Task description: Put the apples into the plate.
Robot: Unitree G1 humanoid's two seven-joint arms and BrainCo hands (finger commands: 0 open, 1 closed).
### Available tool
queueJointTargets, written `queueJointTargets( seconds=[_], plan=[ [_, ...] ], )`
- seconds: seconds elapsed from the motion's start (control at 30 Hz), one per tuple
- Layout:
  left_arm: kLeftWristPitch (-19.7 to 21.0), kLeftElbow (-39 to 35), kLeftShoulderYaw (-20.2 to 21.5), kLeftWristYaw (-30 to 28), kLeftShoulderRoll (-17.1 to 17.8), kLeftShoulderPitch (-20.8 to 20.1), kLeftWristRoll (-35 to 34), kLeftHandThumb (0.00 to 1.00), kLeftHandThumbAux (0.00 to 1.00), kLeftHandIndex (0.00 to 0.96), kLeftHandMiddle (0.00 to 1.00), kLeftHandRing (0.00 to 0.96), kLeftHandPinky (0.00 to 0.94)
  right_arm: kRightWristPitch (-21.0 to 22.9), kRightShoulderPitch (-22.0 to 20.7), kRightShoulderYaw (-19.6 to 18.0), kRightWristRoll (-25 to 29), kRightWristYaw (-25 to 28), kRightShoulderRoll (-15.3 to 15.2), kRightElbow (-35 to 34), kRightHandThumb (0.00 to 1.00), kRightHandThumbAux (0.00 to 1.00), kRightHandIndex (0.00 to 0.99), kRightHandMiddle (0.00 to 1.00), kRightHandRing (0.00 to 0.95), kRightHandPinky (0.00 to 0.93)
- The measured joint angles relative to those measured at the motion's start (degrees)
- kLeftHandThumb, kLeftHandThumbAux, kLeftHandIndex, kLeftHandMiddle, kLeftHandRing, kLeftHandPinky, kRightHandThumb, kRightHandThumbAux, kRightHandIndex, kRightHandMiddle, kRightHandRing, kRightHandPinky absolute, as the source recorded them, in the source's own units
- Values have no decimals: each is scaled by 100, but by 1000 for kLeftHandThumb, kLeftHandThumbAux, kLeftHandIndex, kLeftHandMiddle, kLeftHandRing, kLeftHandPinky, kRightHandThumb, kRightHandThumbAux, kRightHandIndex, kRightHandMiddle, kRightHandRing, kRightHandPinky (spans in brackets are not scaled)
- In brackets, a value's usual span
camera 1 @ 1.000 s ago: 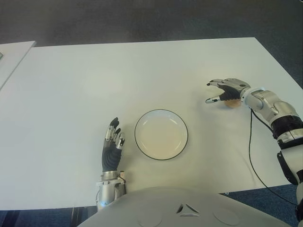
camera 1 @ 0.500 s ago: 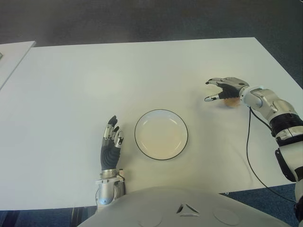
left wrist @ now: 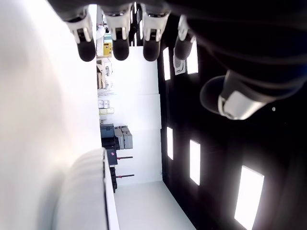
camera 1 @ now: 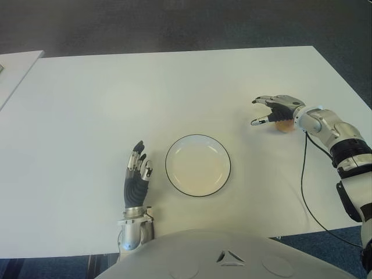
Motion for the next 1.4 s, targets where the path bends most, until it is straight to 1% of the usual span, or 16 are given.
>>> queueJointTargets(
  seconds=[0.53, 0.73, 1.07, 1.4],
  plan=[
    [-107, 99, 24, 2, -21, -73, 4, 0, 482, 0, 0, 0, 0, 1, -100, 37, -6, -35, 26, 79, 169, 197, 0, 0, 0, 0],
    [-121, 110, 24, 1, -20, -107, -47, 0, 487, 0, 0, 0, 0, 0, -102, 3, 43, -9, 19, -98, 175, 193, 0, 0, 0, 0],
    [-118, 129, 30, 19, -27, -161, -29, 0, 481, 0, 4, 0, 4, 1, -122, -89, 187, 219, -65, -483, 167, 179, 0, 0, 0, 0],
    [-108, 150, 32, 57, -30, -184, -16, 0, 463, 0, 2, 0, 0, 2, -147, -102, 191, 274, -84, -549, 163, 174, 0, 0, 0, 0]
  ],
)
